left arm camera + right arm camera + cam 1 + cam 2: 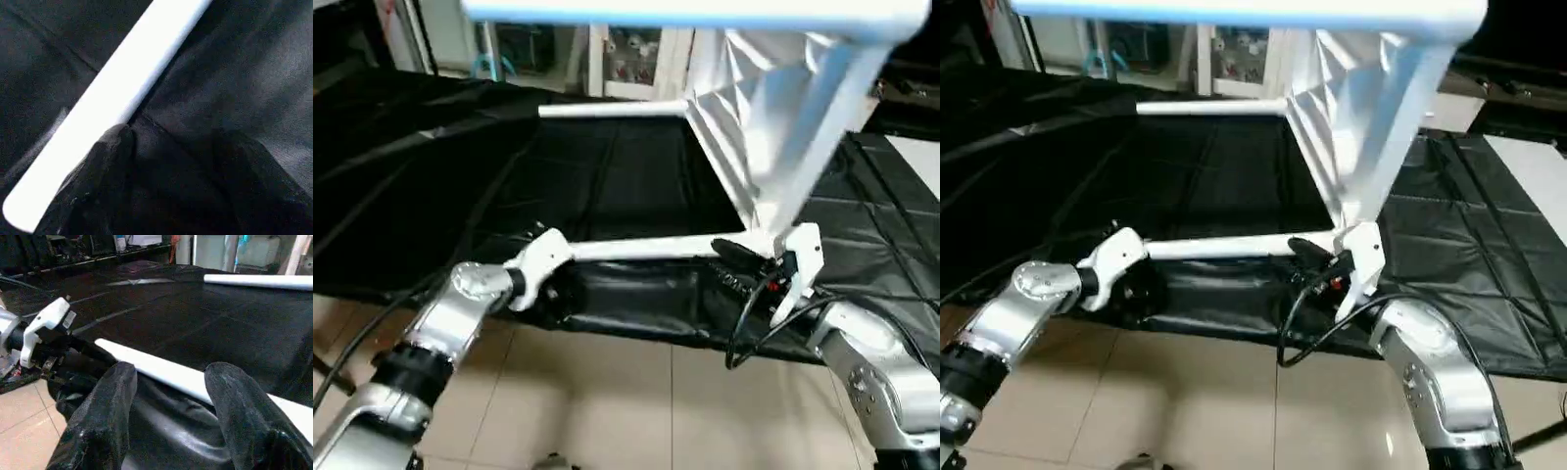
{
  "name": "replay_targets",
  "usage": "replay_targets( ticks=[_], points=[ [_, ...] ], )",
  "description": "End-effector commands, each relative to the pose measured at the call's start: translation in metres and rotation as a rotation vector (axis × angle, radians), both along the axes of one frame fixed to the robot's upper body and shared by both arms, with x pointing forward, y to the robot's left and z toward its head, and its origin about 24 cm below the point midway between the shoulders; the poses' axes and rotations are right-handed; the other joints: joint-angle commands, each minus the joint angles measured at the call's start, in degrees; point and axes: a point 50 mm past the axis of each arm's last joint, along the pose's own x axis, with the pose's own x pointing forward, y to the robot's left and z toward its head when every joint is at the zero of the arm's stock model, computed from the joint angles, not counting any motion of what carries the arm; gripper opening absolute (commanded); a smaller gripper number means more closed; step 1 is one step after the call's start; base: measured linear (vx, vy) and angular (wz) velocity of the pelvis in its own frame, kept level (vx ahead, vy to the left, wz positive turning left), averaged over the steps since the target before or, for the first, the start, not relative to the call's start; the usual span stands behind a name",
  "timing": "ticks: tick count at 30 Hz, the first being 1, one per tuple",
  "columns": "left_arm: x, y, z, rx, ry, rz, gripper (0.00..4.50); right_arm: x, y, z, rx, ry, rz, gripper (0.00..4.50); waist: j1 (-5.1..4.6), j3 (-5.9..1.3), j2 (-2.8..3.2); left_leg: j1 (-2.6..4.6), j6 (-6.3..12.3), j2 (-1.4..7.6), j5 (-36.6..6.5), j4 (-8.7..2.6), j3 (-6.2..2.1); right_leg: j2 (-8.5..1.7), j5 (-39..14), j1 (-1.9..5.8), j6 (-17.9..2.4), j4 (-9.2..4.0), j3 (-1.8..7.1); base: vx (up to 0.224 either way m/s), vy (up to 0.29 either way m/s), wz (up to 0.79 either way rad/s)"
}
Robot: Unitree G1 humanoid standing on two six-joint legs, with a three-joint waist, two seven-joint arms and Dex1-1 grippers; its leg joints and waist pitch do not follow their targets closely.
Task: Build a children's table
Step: Flip table
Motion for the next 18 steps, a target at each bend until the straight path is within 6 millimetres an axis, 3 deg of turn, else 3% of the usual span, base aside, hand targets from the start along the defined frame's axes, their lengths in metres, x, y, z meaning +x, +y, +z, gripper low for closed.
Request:
replay_targets(
  ticks=[1, 2, 3, 4, 5, 7, 10, 12, 13, 14, 15, 16, 18],
  points=[
    [0.000, -0.006, 0.015, -0.075, -0.060, -0.052, 3.10, -0.001, -0.003, 0.005, -0.006, -0.018, -0.005, 2.54, 0.01, -3.60, 0.47, 1.59, -1.50, 4.66, -17.1, -4.86, -1.66, -4.37, -4.2, 0.98, -10.3, -4.00, 1.73, 0.000, 0.000, 0.00],
    [-0.008, -0.013, 0.029, -0.184, -0.100, -0.140, 3.10, -0.001, -0.003, 0.006, 0.001, -0.019, -0.002, 2.54, -0.02, -3.74, 0.21, 1.55, -0.94, 4.67, -15.5, -4.72, -1.49, -4.29, -2.1, 1.08, -10.8, -3.82, 1.67, 0.000, 0.000, 0.00],
    [-0.010, -0.015, 0.033, -0.209, -0.111, -0.160, 3.10, -0.002, -0.003, 0.006, 0.005, -0.019, -0.002, 2.54, 0.16, -3.96, 0.39, 1.30, 0.00, 4.79, -11.8, -4.37, -1.34, -4.28, 3.1, 1.27, -11.9, -3.22, 1.53, 0.000, 0.000, 0.00],
    [-0.013, -0.018, 0.040, -0.256, -0.130, -0.196, 3.10, -0.002, -0.002, 0.006, 0.013, -0.021, -0.001, 2.54, 0.24, -3.90, 0.33, 1.41, 0.91, 4.75, -10.4, -4.05, -0.96, -4.00, 5.7, 0.94, -12.8, -2.88, 1.34, 0.000, 0.000, 0.00],
    [-0.016, -0.020, 0.046, -0.292, -0.145, -0.224, 3.10, -0.002, -0.002, 0.007, 0.021, -0.022, -0.001, 2.54, 0.22, -3.86, 0.43, 1.45, 1.18, 4.70, -10.3, -3.99, -0.74, -3.83, 5.7, 0.85, -13.1, -2.90, 1.26, 0.000, 0.000, 0.00],
    [-0.026, -0.026, 0.066, -0.383, -0.156, -0.310, 3.10, 0.000, -0.001, 0.009, 0.036, -0.030, -0.002, 2.54, 0.30, -3.56, 0.02, 1.38, 1.32, 4.85, -11.7, -4.10, -0.37, -4.11, 2.3, 1.02, -13.5, -3.03, 1.18, 0.000, 0.000, 0.00],
    [-0.034, -0.031, 0.081, -0.386, -0.151, -0.396, 3.10, 0.002, 0.001, 0.010, 0.043, -0.036, -0.005, 2.54, 0.02, -3.18, 0.22, 1.64, 0.26, 4.95, -14.5, -4.45, -0.18, -3.80, -4.2, 0.67, -12.4, -3.50, 1.10, 0.000, 0.000, 0.00],
    [-0.029, -0.035, 0.104, -0.290, -0.344, -0.422, 3.46, 0.007, 0.003, 0.013, 0.069, -0.057, -0.033, 2.60, -0.04, -2.94, -0.21, 1.64, -1.03, 5.03, -17.0, -4.72, -0.20, -3.96, -9.3, 0.61, -10.5, -4.24, 1.22, 0.000, 0.000, 0.00],
    [-0.027, -0.037, 0.116, -0.267, -0.431, -0.426, 3.46, 0.009, 0.004, 0.014, 0.084, -0.061, -0.048, 2.60, 0.04, -2.99, 0.14, 1.98, -2.16, 5.16, -18.3, -4.79, -0.28, -4.14, -11.5, 0.43, -9.7, -4.42, 1.28, 0.000, 0.000, 0.00],
    [-0.024, -0.040, 0.131, -0.202, -0.553, -0.445, 3.49, 0.013, 0.004, 0.014, 0.091, -0.069, -0.070, 2.60, 0.05, -2.94, -0.41, 2.00, -2.57, 5.28, -18.7, -4.83, -0.25, -4.23, -12.3, 0.39, -9.2, -4.62, 1.26, 0.000, 0.000, 0.00],
    [-0.023, -0.042, 0.141, -0.150, -0.637, -0.461, 3.49, 0.015, 0.005, 0.013, 0.096, -0.071, -0.088, 2.60, 0.14, -2.96, -0.14, 2.13, -3.20, 5.32, -19.1, -4.85, -0.30, -4.29, -12.9, 0.26, -8.9, -4.53, 1.25, 0.000, 0.000, 0.00],
    [-0.021, -0.044, 0.152, -0.100, -0.723, -0.470, 3.72, 0.017, 0.006, 0.012, 0.104, -0.070, -0.106, 2.60, 0.08, -2.89, -0.49, 2.19, -4.54, 5.45, -19.7, -5.03, -0.40, -4.32, -13.0, 0.30, -8.2, -4.49, 1.01, 0.000, 0.000, 0.00],
    [-0.020, -0.048, 0.167, -0.084, -0.824, -0.464, 3.87, 0.020, 0.008, 0.010, 0.112, -0.066, -0.126, 2.60, 0.12, -2.90, -0.68, 2.08, -5.09, 5.40, -19.5, -5.04, -0.38, -4.29, -12.4, 0.25, -7.5, -4.26, 0.99, 0.000, 0.000, 0.00]
  ],
)
